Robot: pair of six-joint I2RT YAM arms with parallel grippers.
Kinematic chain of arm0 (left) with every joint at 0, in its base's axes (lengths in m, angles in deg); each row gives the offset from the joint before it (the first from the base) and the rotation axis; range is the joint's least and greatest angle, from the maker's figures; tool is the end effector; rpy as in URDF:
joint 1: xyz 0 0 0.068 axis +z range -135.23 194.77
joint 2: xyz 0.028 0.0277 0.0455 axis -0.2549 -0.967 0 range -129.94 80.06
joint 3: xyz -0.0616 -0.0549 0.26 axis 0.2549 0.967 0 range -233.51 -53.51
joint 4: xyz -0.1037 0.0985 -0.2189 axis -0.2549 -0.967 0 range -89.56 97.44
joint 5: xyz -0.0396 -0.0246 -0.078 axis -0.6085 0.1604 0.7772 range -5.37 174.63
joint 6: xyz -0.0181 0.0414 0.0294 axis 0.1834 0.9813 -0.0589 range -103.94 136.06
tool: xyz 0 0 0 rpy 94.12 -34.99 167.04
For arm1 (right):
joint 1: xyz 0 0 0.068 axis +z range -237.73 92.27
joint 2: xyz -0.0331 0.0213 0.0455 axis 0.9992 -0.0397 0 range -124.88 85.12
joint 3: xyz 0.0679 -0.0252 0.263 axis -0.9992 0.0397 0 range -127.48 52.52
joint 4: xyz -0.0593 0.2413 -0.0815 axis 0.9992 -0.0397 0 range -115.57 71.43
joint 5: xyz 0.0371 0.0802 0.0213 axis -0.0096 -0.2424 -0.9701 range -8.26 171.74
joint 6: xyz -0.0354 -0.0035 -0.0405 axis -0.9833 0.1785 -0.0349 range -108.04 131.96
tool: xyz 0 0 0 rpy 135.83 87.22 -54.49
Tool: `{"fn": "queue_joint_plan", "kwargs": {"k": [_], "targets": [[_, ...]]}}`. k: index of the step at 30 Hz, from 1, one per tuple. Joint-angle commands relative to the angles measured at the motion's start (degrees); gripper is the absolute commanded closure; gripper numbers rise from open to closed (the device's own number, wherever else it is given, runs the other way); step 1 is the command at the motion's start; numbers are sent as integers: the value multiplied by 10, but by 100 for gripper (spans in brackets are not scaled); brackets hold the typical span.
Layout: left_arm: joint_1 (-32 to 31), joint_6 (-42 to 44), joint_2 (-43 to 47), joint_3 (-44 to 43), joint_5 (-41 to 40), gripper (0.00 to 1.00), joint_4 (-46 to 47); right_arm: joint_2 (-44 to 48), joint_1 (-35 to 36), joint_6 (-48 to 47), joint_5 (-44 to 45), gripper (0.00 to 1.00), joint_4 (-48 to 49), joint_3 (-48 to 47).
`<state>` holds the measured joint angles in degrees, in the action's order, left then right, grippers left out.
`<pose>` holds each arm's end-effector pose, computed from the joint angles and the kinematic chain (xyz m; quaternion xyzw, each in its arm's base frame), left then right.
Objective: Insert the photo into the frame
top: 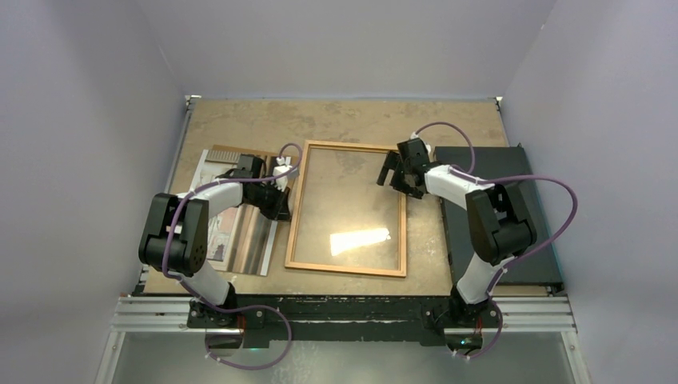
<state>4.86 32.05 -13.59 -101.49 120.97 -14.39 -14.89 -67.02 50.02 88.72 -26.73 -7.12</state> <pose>0.2823 -0.0706 0.1488 0.2680 0.8946 -0.2956 0.2014 0.3418 0.1246 0.1785 0.1621 0.9196 0.1237 0.3358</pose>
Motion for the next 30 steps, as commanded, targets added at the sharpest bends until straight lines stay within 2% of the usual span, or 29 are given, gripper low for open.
{"fn": "queue_joint_plan", "kwargs": {"k": [1, 11, 16, 19, 23, 27, 30], "targets": [[-11, -11, -1, -18, 37, 100, 27, -1, -11, 11, -18, 2, 12, -18], [-24, -28, -17, -34, 34, 100, 42, 2, -15, 18, -15, 2, 2, -26], [-7, -14, 6, -90, 18, 100, -33, 50, -13, 14, 63, 1, -18, -51], [55, 0, 19, -154, 47, 94, -107, 79, 12, 17, 91, 1, -38, -84], [171, 65, 9, -281, 67, 74, -241, 66, 112, 35, 126, 1, -46, -140], [282, 108, -12, -372, 15, 57, -296, -14, 236, 57, 137, 2, -64, -245], [346, 126, -47, -408, -48, 52, -312, -99, 301, 65, 124, 2, -74, -343]]}}
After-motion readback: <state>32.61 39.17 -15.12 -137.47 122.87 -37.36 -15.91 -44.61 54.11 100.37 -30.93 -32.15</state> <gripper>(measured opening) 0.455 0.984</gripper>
